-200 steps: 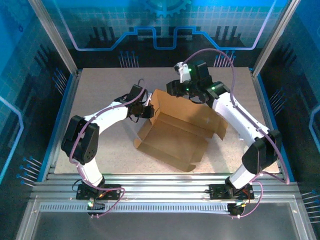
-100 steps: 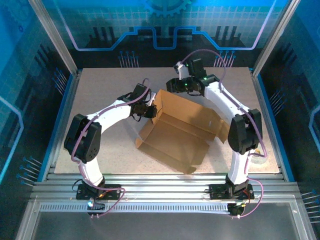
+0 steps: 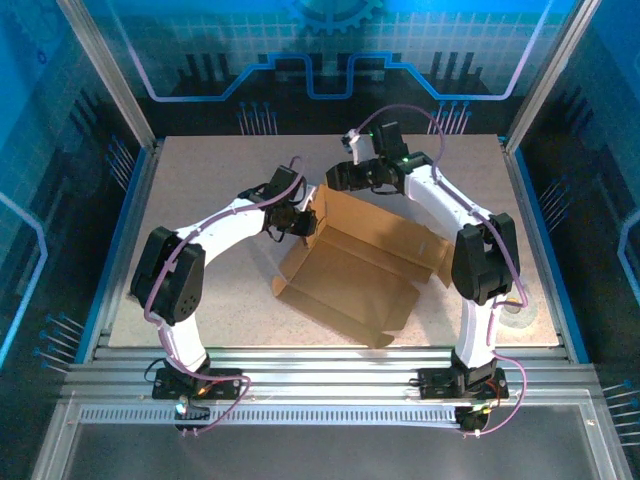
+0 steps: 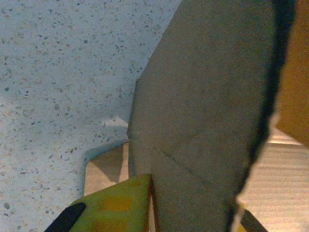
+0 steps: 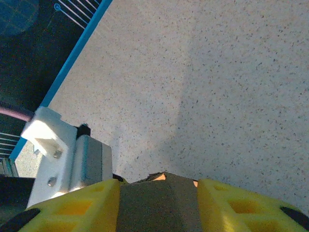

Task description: Fold the paper box

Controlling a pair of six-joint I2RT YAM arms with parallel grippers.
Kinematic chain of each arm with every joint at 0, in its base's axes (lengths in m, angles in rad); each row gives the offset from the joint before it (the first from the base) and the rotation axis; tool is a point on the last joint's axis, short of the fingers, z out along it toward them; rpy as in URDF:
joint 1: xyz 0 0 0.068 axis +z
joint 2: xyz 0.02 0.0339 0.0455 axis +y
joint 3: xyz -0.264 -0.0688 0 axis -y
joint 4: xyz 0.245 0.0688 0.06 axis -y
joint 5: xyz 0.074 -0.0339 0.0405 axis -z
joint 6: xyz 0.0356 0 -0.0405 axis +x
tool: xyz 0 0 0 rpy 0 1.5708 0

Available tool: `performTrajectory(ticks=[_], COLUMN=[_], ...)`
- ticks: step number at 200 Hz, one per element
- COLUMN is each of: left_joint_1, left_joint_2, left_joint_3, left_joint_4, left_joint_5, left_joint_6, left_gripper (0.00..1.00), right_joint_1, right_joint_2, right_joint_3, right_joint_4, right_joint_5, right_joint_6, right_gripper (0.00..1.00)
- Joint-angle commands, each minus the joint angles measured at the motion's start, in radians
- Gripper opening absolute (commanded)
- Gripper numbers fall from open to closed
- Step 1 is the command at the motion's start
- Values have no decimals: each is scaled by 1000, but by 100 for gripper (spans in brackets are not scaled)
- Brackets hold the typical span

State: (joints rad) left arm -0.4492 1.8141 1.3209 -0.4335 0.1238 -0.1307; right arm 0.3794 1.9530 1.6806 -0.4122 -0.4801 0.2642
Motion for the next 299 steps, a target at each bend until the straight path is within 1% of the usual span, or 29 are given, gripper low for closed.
performTrajectory(ticks=[1, 41, 95, 165, 234, 299], left_joint_1=[-11, -9, -6, -6, -7, -9], left_joint_2=[-3, -9, -26, -33, -44, -45], left_joint_3=[38, 59, 34, -45, -62, -66], left_joint_4=[-37, -53, -12, 53, 75, 79], left_joint_5=[17, 34, 80, 89, 103, 109], left_joint_6=[6, 2, -10, -26, -33, -37], left_gripper=[16, 17, 19, 17, 17, 17], right_joint_1=[6, 10, 16, 6, 18, 26], right_joint_2=[-5, -23, -46, -85, -61, -32], right_joint_3=[-46, -116, -179, -274, -280, -253], right_joint_4=[18, 62, 115, 320, 389, 371], right_joint_5=[-17, -1, 47, 12, 2, -3], right_joint_6=[-20, -19, -22, 90, 143, 133], right_gripper=[47, 46, 46, 48, 51, 55])
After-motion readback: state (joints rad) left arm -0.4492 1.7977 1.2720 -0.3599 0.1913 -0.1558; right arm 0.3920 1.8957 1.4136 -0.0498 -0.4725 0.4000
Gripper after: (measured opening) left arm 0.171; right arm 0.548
